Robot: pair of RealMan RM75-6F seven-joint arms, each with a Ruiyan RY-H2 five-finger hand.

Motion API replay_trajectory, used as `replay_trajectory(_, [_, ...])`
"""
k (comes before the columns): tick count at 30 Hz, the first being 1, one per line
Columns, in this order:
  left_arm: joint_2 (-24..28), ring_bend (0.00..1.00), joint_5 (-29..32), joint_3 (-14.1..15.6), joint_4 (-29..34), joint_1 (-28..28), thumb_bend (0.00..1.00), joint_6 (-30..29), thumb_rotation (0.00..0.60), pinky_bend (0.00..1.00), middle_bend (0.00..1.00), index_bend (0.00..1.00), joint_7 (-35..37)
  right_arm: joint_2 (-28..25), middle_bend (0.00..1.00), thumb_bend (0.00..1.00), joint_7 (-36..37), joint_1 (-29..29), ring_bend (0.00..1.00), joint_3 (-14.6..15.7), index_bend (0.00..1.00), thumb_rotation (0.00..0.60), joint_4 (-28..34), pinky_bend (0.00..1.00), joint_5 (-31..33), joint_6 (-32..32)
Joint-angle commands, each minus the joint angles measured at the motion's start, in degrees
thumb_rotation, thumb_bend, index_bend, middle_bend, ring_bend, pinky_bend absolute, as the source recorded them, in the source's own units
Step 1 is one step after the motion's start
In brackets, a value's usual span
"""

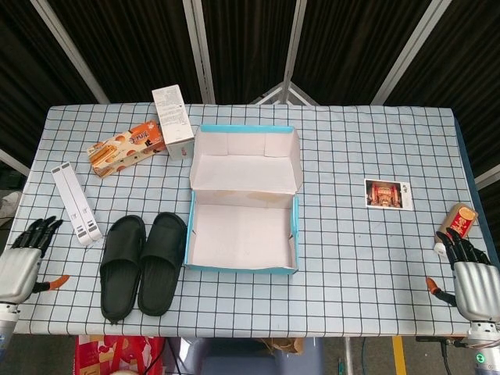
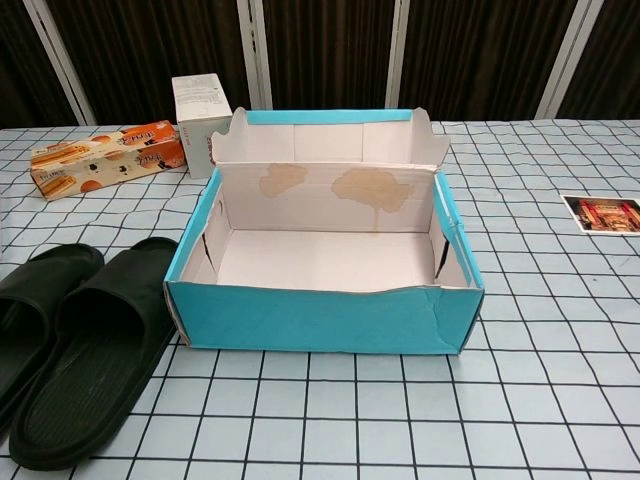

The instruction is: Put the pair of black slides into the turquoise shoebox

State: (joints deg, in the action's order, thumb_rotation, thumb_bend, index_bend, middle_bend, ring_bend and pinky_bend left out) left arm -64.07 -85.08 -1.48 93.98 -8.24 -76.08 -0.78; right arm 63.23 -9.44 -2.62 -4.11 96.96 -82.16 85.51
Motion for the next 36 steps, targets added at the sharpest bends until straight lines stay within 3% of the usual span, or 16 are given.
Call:
replay_trajectory(1, [1.6,0.0,1.6,-0.2,4.6,-5.7,0.03,9.0,0.585,0.16,0.08,0.0,-1.7,-0.1,0.13,0.23,0.5,0.0,0.19,0.0,0.16,0.6,0.0,0.27,-0.1,-0.1])
replay_trajectory(5, [2.1,0.0,8.1,-2.0,6.9,-12.5,0.03,21.1,0.559,0.17,0.1,0.0,-2.7,-0.2,0.13,0.23,1.3,-0.2,0.19,0.0,0.16,0.6,-0.2,0.27,-0.4,-0.3])
replay_trajectory(10, [-1.1,0.0,16.5,-3.7,6.4,-17.0,0.03,24.7,0.546,0.17,0.13,0.0,-12.3,-0.3,0.13,0.23,1.9,-0.3,0.19,-0.1,0.16,0.6,-0.6,0.27,-0.2,-0.7])
replay_trajectory(24, [-6.0,0.0,32.4,-2.2,7.6,-22.1,0.03,21.1,0.548,0.15,0.2,0.06,-31.6,-0.4,0.13,0.23,3.1,0.0,0.22,-0.7,0.16,0.6,-1.3,0.27,0.9,-0.5])
replay_trajectory(36, [-9.8,0.0,40.7,-1.2,4.2,-25.5,0.03,18.5,0.549,0.13,0.24,0.14,-37.5,-0.2,0.13,0.23,3.2,-0.5,0.22,-0.9,0.16,0.6,-1.8,0.27,1.8,-1.7])
